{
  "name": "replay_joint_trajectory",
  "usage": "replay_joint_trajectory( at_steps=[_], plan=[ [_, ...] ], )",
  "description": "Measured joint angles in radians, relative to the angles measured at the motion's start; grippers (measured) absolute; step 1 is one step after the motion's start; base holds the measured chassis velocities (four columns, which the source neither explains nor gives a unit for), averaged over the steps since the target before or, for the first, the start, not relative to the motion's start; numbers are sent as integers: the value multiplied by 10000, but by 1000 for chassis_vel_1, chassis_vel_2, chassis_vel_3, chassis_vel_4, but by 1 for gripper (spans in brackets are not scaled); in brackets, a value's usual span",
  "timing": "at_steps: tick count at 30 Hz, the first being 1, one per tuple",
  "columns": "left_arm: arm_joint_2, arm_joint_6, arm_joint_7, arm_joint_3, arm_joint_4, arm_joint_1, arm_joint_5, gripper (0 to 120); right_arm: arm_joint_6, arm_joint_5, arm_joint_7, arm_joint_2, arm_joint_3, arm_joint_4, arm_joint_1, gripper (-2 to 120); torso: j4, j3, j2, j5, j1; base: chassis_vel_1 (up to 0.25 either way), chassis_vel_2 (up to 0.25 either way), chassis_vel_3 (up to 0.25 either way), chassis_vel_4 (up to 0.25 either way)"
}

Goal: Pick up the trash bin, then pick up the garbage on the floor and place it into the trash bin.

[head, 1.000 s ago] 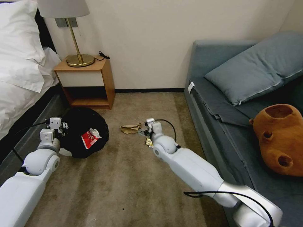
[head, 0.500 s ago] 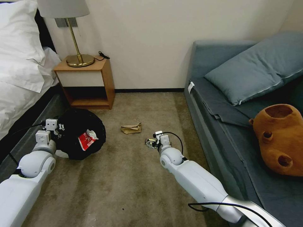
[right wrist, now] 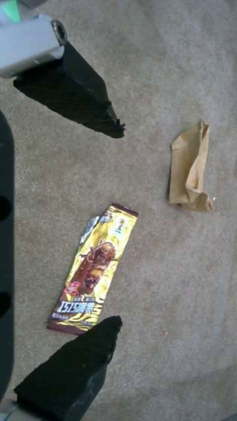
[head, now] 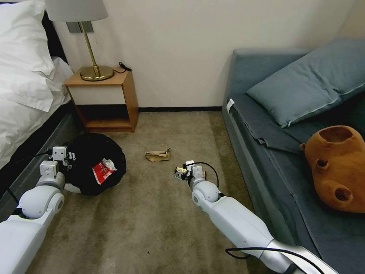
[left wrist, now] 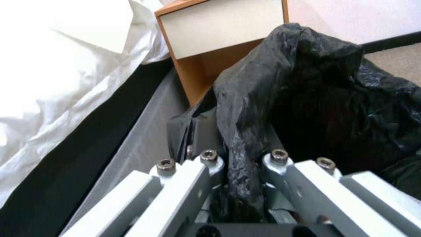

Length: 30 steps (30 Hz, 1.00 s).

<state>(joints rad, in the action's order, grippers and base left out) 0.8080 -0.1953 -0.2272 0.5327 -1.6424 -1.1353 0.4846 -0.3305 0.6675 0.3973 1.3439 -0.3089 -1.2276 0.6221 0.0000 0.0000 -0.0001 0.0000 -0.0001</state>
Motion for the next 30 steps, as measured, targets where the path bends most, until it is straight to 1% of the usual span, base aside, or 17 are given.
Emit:
replay_joint_trajectory(
  at_steps=[13, 30],
  plan=[
    [-13, 47, 53, 88, -30, -127, 0, 4, 83, -6, -2, 66, 14, 43, 39, 100, 1, 0, 0, 0, 0, 0, 0, 0, 0],
    [29, 117, 128, 59, 65, -109, -12, 4, 147, -86, -56, 108, 10, 178, 52, 100, 0, 0, 0, 0, 0, -26, 32, 31, -38]
  ],
)
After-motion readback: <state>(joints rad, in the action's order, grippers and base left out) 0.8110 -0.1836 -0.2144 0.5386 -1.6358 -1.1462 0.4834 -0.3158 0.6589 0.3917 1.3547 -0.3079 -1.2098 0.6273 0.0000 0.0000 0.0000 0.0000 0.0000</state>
